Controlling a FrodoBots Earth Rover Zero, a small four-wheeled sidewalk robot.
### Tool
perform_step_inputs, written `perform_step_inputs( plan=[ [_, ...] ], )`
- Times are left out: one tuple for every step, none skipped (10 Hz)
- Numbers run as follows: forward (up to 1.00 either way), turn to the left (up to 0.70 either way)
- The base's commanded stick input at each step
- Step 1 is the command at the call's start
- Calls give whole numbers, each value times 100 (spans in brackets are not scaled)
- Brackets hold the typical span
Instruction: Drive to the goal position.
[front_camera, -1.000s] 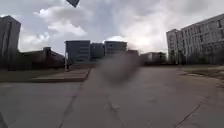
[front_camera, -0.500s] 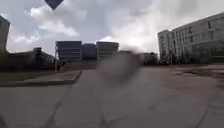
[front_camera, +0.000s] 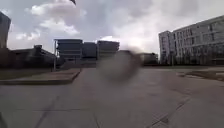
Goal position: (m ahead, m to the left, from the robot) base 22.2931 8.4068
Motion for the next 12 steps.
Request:
perform_step_inputs(
  plan=[
    [70, 0],
    [70, 0],
    [70, 0],
    [70, 0],
    [70, 0],
    [70, 0],
    [70, 0],
    [70, 0],
    [70, 0],
    [70, -1],
    [70, -21],
    [70, -25]
  ],
)
